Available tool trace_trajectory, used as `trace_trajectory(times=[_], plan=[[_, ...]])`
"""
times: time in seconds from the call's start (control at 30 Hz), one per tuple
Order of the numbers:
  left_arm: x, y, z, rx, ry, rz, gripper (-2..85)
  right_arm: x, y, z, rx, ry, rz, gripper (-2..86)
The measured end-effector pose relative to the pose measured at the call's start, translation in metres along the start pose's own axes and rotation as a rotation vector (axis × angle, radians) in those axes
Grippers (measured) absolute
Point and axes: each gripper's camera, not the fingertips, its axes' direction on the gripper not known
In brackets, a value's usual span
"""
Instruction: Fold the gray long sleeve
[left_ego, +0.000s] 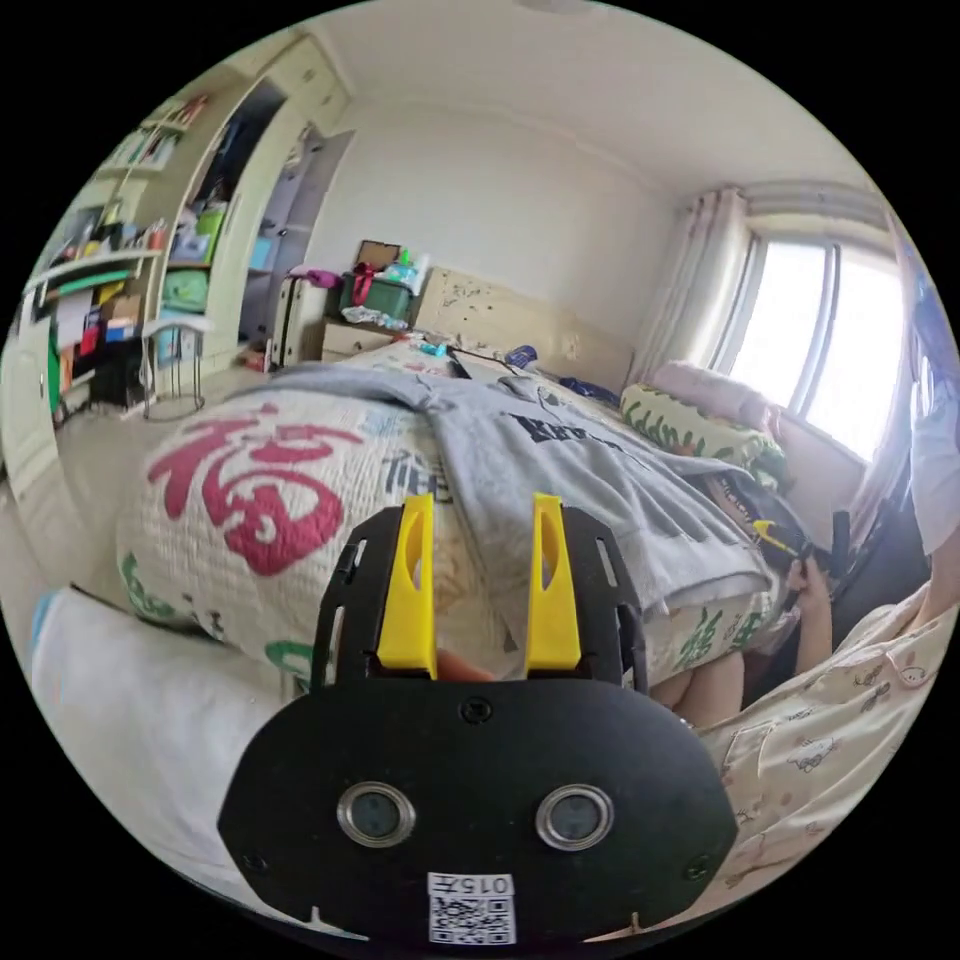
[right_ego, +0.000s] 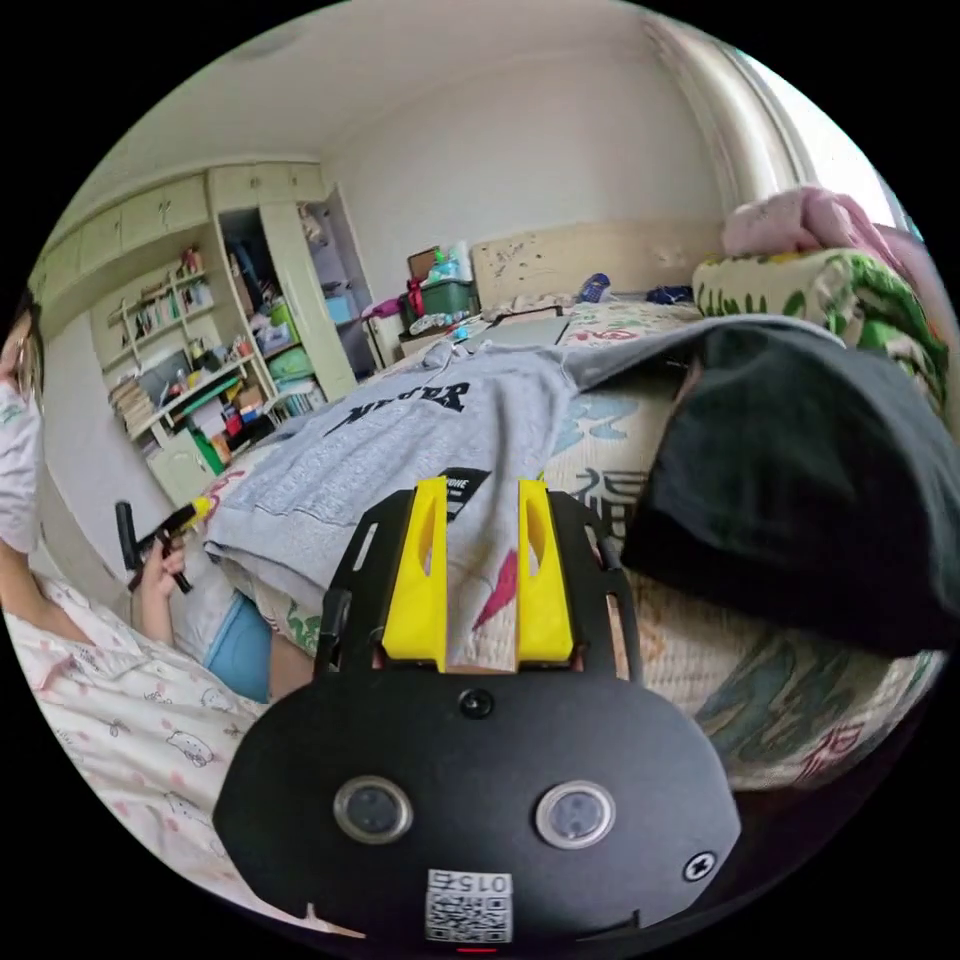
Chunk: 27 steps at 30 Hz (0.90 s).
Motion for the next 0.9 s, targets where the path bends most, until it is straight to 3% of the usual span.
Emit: trace_trajectory(times=[0.07,0.23,0.37,0.53,0.67,0.9], plan=[[-0.017,0.028,0.003,-0.028,0.067,-0.059,15.8,0.021,0.009,-0.022,0.024,-0.040,0.134,12.2],[-0.022,0.043,-0.003,0.033,0.197,-0.114,15.4,0.007,-0.006,-0.047,-0.010,-0.074,0.132,13.6],[-0.013,0.042,-0.017,0.014,0.106,-0.072,12.3,-0.012,-0.034,-0.056,-0.086,-0.106,0.090,8.0],[-0.020,0.031,-0.065,0.057,0.109,-0.026,3.1,-0.027,-0.061,-0.097,-0.011,-0.103,0.061,4.9],[-0.029,0.021,-0.108,0.058,0.032,0.012,1.6,-0.050,-0.073,-0.116,-0.066,0.042,-0.004,3.8],[-0.037,0.032,-0.092,-0.080,-0.075,0.053,1.2,-0.072,-0.080,-0.109,-0.121,0.035,0.024,3.9]])
